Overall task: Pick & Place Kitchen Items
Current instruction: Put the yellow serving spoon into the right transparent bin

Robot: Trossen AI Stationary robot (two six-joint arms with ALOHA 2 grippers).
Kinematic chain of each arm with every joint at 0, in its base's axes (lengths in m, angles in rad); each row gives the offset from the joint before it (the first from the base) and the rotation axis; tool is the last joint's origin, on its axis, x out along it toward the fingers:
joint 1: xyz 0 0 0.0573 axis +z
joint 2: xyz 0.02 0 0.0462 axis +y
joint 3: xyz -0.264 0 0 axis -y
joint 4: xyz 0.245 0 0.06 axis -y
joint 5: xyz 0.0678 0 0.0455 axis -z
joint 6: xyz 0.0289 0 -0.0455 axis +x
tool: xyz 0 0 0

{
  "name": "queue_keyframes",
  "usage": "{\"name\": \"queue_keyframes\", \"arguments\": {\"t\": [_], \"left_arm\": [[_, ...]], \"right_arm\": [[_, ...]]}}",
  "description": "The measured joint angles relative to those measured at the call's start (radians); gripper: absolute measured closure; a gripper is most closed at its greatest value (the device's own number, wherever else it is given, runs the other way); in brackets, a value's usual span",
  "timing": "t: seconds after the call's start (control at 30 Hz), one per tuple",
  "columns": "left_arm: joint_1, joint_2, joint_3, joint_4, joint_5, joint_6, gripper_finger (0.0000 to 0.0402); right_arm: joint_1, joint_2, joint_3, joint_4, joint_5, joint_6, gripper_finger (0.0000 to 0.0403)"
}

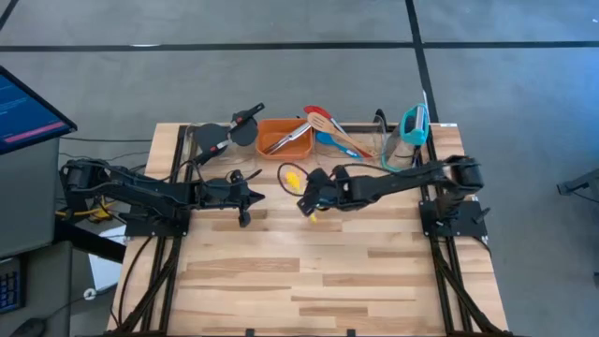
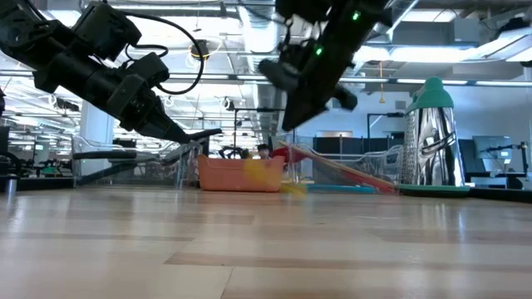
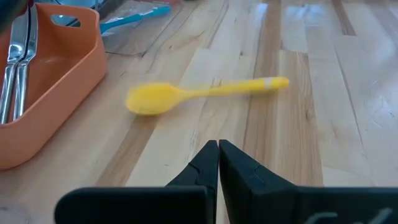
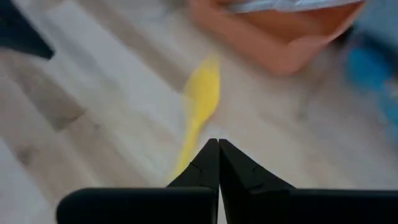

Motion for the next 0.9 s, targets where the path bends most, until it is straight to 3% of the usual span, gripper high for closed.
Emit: {"name": "queue_keyframes", "arguments": {"t": [0.13, 0.3, 0.63, 0.77, 0.9], "left_arm": [[0.000, 0.000, 0.000, 0.000, 0.004, 0.000, 0.0399], [0.000, 0.000, 0.000, 0.000, 0.004, 0.000, 0.0399], [0.000, 0.000, 0.000, 0.000, 0.003, 0.000, 0.0399], [0.000, 0.000, 0.000, 0.001, 0.003, 0.000, 0.0399], [0.000, 0.000, 0.000, 0.000, 0.002, 0.000, 0.0399]], "right_arm": [[-0.028, -0.079, 0.001, -0.082, 0.056, -0.029, 0.0398], [-0.053, -0.107, 0.002, -0.098, 0.015, -0.048, 0.0400], [-0.053, 0.014, 0.002, -0.041, -0.123, -0.055, 0.0401], [-0.042, 0.071, 0.002, 0.075, -0.206, -0.054, 0.0402], [-0.025, 0.113, 0.003, 0.153, -0.216, -0.053, 0.0402]]}}
